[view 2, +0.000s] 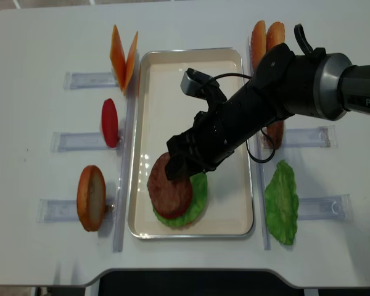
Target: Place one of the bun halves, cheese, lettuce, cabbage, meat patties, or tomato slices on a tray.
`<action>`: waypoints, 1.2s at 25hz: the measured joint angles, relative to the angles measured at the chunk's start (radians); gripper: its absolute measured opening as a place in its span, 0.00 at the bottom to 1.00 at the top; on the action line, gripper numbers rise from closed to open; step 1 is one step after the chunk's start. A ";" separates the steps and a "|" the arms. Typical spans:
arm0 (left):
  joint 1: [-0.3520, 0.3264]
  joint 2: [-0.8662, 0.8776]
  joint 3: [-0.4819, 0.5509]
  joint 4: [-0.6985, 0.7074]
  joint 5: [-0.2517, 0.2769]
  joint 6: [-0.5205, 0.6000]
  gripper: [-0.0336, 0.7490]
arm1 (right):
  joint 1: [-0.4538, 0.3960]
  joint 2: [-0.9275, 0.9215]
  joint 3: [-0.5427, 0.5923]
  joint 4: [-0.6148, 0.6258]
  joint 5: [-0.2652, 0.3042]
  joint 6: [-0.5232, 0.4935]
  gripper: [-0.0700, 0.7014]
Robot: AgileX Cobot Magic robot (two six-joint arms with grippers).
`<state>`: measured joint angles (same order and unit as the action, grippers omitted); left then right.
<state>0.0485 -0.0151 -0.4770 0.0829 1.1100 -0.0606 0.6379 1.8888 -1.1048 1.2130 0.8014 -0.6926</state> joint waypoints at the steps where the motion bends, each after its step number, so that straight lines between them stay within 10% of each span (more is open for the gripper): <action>1: 0.000 0.000 0.000 0.000 0.000 0.000 0.41 | 0.000 0.000 0.000 -0.004 -0.003 0.000 0.47; 30: 0.000 0.000 0.000 0.000 0.000 0.000 0.41 | -0.143 -0.159 0.000 -0.187 -0.052 0.005 0.63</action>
<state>0.0485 -0.0151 -0.4770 0.0829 1.1100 -0.0606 0.4949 1.7294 -1.1048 1.0259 0.7494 -0.6874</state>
